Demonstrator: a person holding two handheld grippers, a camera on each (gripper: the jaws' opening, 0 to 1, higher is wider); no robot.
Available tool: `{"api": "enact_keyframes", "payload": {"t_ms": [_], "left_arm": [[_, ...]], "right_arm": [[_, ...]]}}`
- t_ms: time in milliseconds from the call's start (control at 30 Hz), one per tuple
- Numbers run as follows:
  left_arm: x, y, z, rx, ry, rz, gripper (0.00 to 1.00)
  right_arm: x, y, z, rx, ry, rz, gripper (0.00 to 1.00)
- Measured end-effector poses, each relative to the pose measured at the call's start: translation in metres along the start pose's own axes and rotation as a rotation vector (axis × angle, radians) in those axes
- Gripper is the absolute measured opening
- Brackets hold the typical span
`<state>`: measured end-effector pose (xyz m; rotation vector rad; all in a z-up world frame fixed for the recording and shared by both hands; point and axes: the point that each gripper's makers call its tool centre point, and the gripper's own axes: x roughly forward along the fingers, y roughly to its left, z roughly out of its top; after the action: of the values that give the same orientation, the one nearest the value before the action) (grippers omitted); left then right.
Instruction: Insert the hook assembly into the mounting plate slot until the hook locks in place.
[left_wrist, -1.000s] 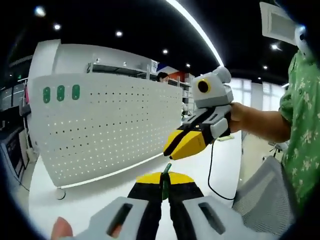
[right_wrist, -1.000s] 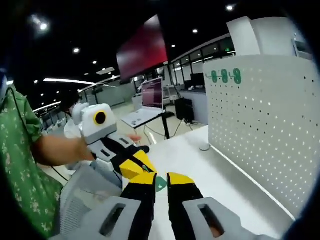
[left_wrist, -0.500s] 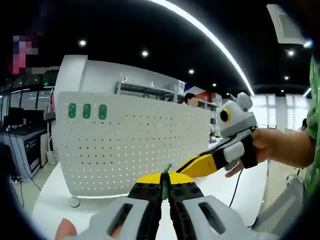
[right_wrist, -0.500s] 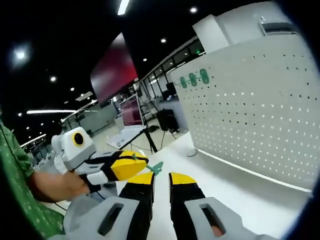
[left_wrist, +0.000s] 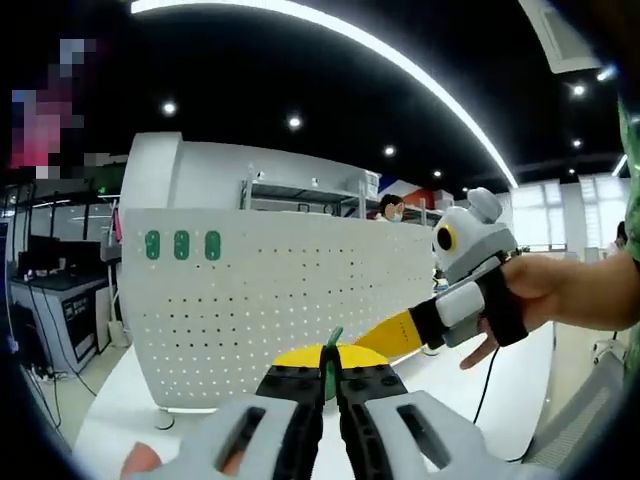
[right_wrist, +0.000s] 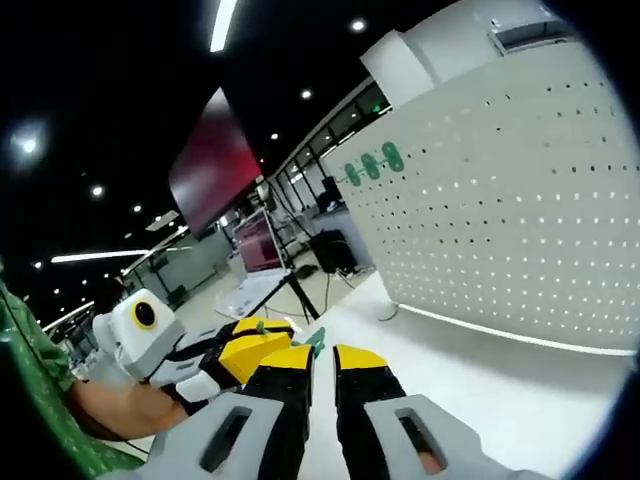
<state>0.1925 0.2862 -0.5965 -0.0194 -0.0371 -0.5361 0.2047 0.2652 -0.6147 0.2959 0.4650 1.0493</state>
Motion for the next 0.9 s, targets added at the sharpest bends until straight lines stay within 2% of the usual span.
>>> {"api": "enact_keyframes", "payload": {"t_ms": [100,300,533,800,867,900], "left_arm": [[0.0,-0.001,0.001,0.044,0.002,0.007,0.03],[0.0,-0.004,0.002,0.069,0.004,-0.001,0.03],[-0.002,-0.006,0.002,0.122,0.022,0.003,0.03],[-0.003,-0.006,0.002,0.195,0.061,0.031,0.04],[-0.003,-0.003,-0.003,0.231,0.094,0.042,0.04],[-0.003,-0.004,-0.001,0.226,0.079,0.04,0.04]], "right_arm": [[0.001,0.001,-0.001,0.012,0.003,0.002,0.05],[0.002,0.003,-0.001,0.025,-0.002,0.008,0.02],[-0.001,0.007,0.003,-0.001,-0.017,-0.001,0.01],[-0.002,0.012,0.009,-0.161,-0.027,-0.074,0.0],[-0.002,0.013,0.014,-0.219,-0.031,-0.093,0.0],[-0.002,0.013,0.014,-0.253,-0.019,-0.109,0.0]]}}
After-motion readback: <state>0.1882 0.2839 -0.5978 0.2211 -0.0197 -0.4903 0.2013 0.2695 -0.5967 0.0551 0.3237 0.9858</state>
